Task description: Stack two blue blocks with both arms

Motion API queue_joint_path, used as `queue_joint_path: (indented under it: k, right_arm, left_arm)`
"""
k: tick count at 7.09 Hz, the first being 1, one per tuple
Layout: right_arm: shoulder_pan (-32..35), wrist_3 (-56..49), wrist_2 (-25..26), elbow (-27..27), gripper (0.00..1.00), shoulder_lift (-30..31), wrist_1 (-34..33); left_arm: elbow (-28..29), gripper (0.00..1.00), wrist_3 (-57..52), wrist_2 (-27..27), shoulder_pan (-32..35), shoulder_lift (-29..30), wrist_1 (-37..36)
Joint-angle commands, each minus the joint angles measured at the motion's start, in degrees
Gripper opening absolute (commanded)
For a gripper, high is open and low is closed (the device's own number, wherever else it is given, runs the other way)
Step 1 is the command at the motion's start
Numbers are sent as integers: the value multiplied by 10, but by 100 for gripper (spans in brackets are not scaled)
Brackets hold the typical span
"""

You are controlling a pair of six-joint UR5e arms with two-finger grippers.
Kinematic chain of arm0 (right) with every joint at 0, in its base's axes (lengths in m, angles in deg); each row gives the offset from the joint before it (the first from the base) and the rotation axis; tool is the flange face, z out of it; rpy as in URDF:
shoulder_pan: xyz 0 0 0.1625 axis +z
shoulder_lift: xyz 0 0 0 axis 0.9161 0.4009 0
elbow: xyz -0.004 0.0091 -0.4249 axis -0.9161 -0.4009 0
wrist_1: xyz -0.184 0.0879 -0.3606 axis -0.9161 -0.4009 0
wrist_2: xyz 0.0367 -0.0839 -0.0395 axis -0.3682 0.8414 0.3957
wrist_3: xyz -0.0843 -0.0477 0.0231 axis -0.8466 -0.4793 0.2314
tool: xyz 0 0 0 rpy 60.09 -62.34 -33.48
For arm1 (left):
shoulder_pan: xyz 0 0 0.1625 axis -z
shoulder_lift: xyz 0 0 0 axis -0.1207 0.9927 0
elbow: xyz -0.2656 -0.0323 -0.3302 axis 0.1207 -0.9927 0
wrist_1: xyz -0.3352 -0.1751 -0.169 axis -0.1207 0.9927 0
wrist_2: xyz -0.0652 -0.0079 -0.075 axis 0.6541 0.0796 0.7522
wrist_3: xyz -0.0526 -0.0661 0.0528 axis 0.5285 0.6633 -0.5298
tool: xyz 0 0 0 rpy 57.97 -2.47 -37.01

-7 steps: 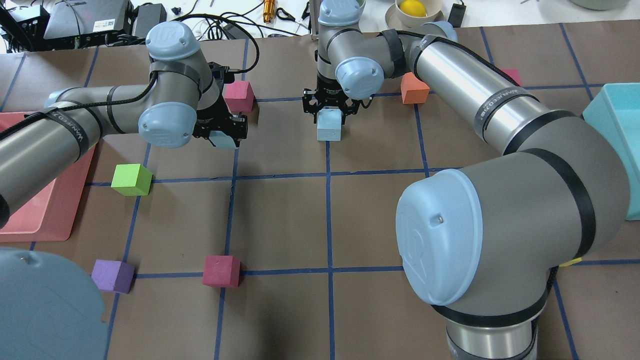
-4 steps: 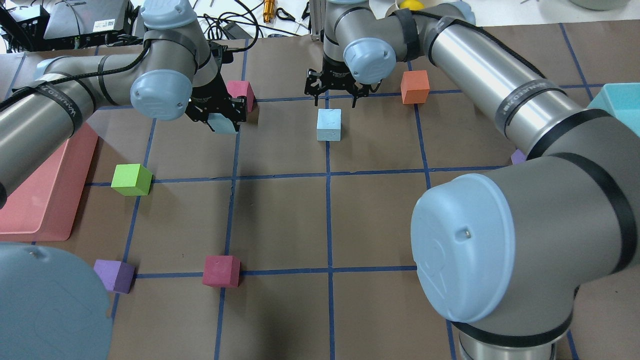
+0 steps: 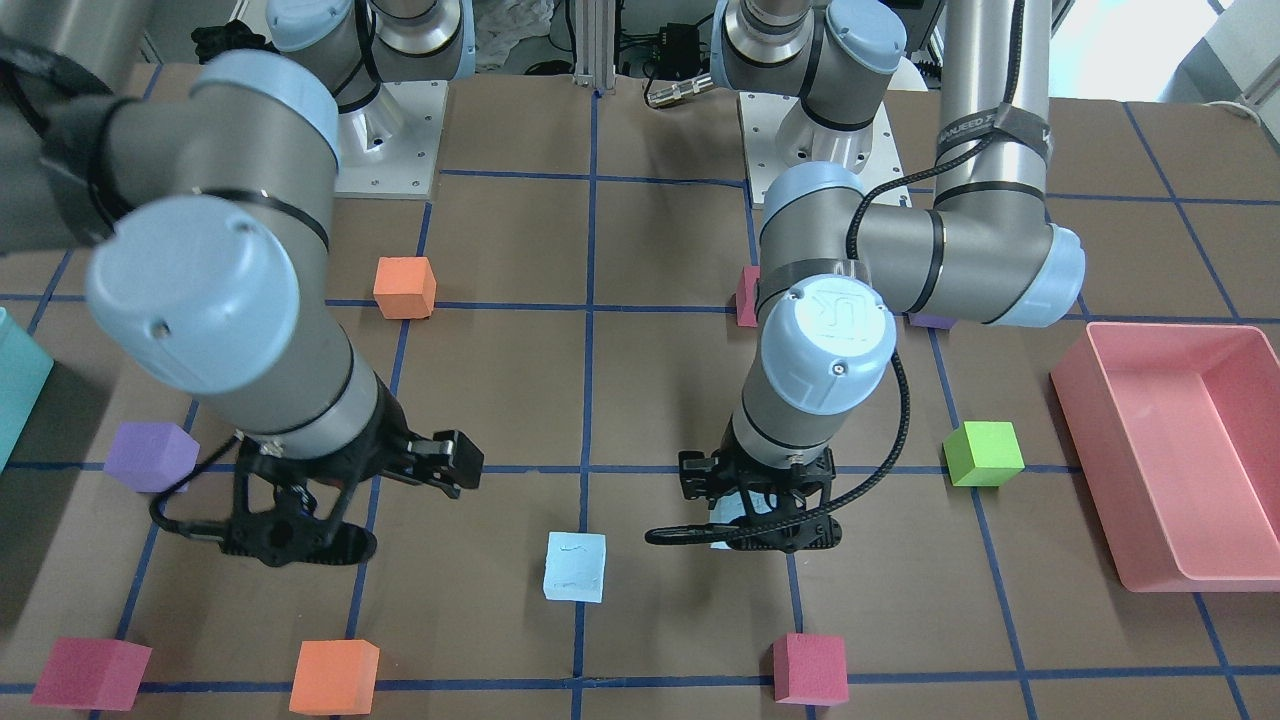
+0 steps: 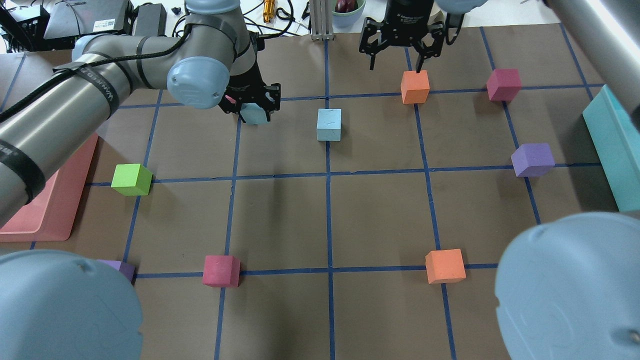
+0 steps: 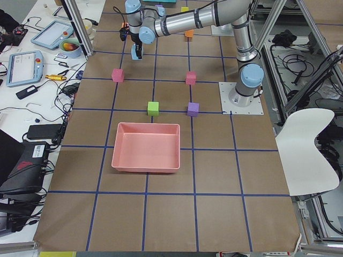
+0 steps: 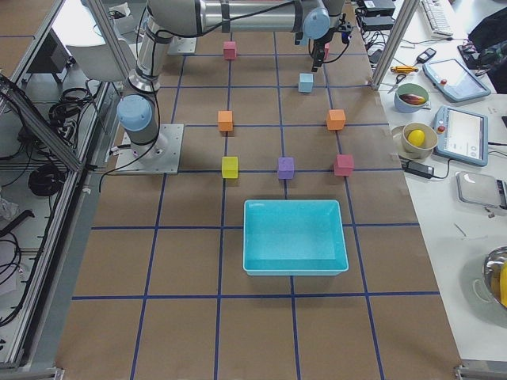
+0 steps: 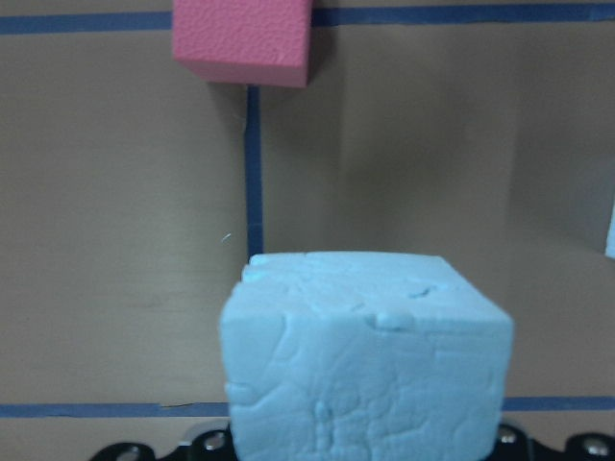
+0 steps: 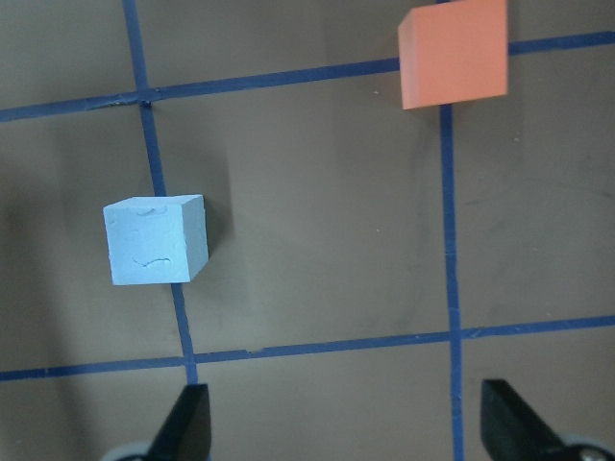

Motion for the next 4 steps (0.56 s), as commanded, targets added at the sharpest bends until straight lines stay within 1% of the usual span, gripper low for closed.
queue_joint_path:
  k: [1,2,3,4]
  right_arm:
    - [-15,-4,29,0,100,52,50]
    - [-31,-8,28,12,100,52,72]
    - [-36,-11,20,42,100,64,52]
    - [-33,-14,20,82,100,89,29]
  left_arm:
    - [64,0,52,4,44,49,6]
    - [84,0,64,5,58,70,2]
    - [100,0,82,15,68,90,-1]
    - [124,0,96,26,77,106,-2]
